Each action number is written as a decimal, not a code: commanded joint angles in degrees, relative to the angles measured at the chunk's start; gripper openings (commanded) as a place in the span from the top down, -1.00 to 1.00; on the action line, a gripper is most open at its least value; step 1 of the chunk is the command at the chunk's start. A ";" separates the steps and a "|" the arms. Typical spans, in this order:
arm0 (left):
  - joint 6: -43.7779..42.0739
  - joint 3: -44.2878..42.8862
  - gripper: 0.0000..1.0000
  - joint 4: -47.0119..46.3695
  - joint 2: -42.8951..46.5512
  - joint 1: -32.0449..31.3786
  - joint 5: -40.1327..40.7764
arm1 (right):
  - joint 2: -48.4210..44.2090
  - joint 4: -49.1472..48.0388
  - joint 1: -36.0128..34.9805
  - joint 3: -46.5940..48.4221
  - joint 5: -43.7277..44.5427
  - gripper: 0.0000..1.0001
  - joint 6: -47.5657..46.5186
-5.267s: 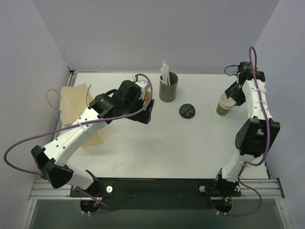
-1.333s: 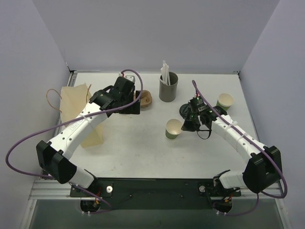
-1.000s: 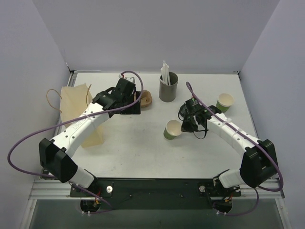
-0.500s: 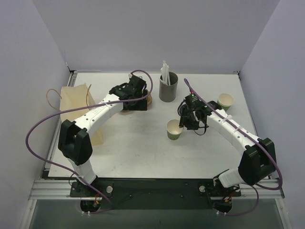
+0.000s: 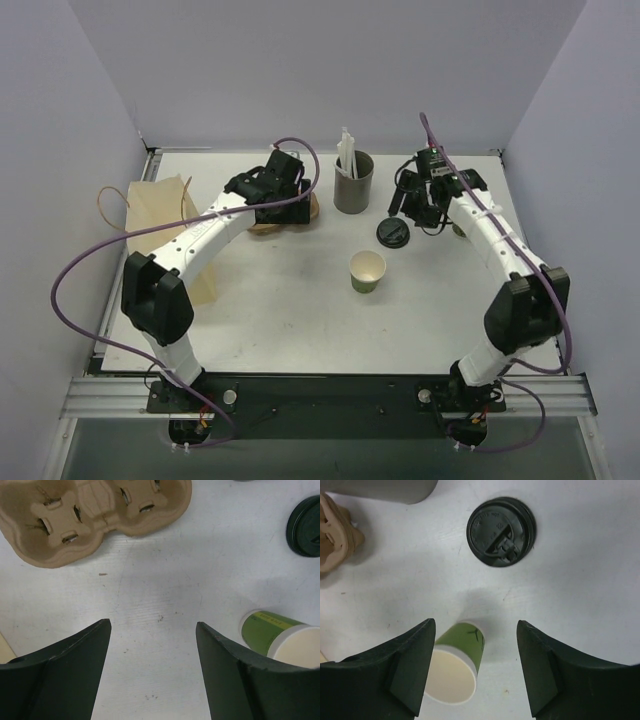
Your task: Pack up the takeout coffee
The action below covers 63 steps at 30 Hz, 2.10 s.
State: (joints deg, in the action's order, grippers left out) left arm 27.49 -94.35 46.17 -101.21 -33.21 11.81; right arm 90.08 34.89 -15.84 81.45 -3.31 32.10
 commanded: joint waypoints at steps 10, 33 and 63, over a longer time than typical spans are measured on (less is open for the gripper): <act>-3.31 5.49 -0.58 0.50 9.01 -0.01 -6.19 | 23.38 4.83 -0.16 17.59 7.26 -0.39 -10.56; -6.22 0.83 -0.58 4.19 6.29 0.16 -7.07 | 34.01 9.14 -5.70 23.58 18.25 -0.58 -13.20; -6.57 -2.69 -0.57 6.47 2.60 0.16 -6.98 | 36.13 8.79 -5.52 25.25 18.51 -0.64 -13.29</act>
State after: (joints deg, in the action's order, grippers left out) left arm 21.78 -94.13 52.36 -98.28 -33.28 5.26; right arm 127.42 41.41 -21.41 105.25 13.19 18.55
